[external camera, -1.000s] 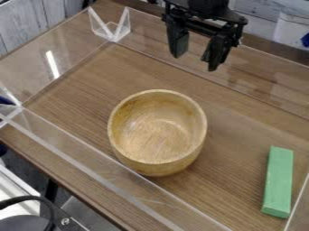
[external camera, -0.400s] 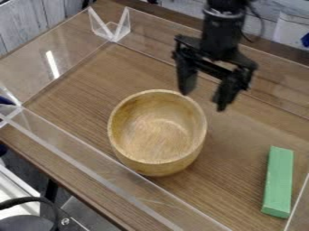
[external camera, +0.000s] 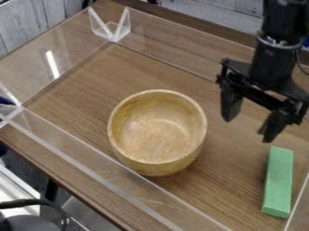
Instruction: Put the green block in the brown bowl
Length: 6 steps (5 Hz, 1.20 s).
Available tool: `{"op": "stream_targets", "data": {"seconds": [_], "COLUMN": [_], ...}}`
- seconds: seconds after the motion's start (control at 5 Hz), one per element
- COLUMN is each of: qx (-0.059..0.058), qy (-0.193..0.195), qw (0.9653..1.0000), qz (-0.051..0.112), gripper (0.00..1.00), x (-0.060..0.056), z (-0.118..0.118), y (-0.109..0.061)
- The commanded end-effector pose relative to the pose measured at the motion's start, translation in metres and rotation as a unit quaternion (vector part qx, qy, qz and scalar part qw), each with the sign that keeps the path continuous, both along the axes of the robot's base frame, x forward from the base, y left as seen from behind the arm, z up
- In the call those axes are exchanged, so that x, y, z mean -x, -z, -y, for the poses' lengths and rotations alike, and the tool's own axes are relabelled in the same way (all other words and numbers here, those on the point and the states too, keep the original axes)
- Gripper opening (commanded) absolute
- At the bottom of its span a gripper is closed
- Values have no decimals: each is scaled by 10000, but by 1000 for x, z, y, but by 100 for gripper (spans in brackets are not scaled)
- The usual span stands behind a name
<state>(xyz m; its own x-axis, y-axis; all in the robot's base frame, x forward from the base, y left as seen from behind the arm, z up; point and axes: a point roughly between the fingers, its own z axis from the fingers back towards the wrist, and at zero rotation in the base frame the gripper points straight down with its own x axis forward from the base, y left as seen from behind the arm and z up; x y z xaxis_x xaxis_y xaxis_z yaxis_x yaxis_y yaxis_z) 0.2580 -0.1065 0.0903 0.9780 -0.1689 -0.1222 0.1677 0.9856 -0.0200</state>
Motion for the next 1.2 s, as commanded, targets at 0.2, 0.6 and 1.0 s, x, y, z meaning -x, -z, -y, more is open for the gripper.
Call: {"op": "stream_targets", "data": {"seconds": [0.2,0.6,1.0], "qx": [234,262,235], "qy": [47,35,-94], "qw": [9992,9994,9996], "qz": [306,232,122], "gripper": [100,100,100], "x": [-11,-15,-17], "z": [35,50,48], "y": [4,21,38]}}
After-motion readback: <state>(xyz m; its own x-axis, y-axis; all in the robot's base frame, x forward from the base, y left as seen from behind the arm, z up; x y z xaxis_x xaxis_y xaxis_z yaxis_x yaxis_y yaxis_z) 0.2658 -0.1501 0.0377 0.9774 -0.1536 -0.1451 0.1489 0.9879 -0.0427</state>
